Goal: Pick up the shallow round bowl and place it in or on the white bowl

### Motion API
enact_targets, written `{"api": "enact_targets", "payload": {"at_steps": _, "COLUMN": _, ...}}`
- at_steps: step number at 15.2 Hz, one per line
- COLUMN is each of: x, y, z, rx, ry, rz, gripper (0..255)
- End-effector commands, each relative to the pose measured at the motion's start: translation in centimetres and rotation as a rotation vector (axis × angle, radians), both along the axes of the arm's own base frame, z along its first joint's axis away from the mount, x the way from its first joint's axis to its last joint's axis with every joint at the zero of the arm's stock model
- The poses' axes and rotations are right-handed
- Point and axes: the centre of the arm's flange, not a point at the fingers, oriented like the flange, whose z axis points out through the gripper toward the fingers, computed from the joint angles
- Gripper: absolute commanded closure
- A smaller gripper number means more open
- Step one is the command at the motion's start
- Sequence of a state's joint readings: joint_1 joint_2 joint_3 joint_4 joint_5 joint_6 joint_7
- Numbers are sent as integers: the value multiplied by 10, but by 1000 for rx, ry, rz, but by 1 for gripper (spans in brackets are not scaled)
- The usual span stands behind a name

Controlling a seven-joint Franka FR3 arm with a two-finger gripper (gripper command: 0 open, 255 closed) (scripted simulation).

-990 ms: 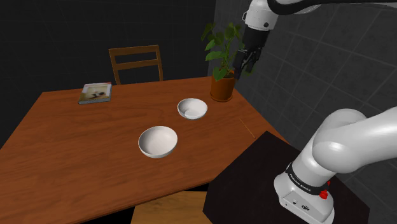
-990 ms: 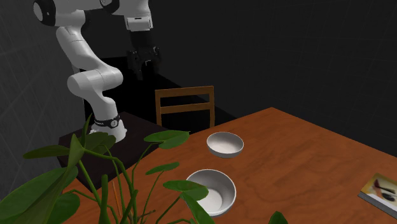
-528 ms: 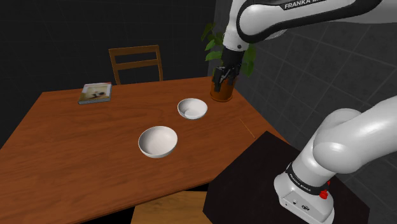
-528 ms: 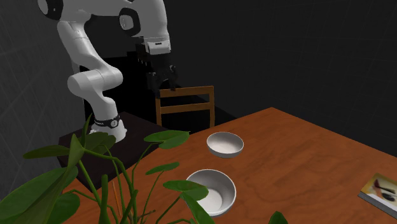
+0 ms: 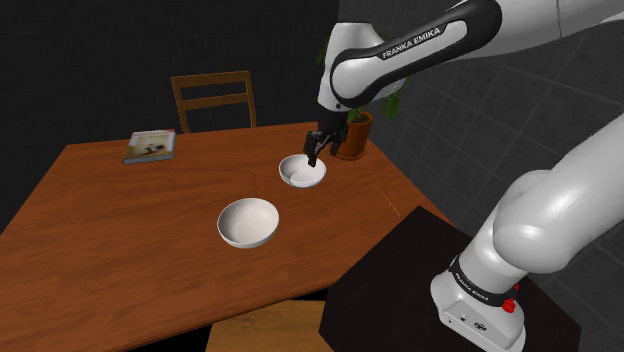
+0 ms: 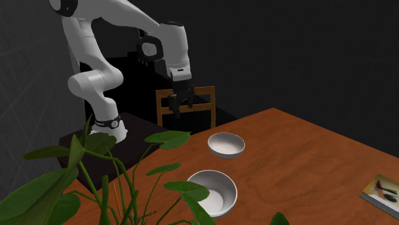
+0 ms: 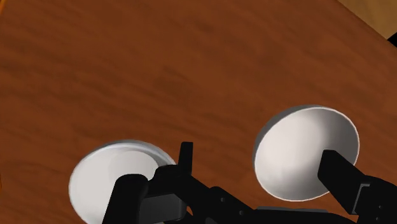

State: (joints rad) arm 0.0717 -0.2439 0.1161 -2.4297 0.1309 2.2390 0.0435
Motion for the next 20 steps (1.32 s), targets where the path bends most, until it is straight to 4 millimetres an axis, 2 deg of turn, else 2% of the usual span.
{"api": "enact_targets", "payload": {"at_steps": 1, "x": 12, "y": 10, "z": -22, "rx": 7, "ry": 1, "rz": -5, "gripper": 0}}
{"api": "enact_targets", "payload": {"at_steps": 16, "x": 115, "y": 82, "z": -173, "rx": 57, "ry": 16, "rz": -39, "gripper": 0}}
{"api": "enact_targets", "payload": {"at_steps": 20, "x": 119, "y": 87, "z": -194, "rx": 59, "ry": 16, "rz": -40, "gripper": 0}}
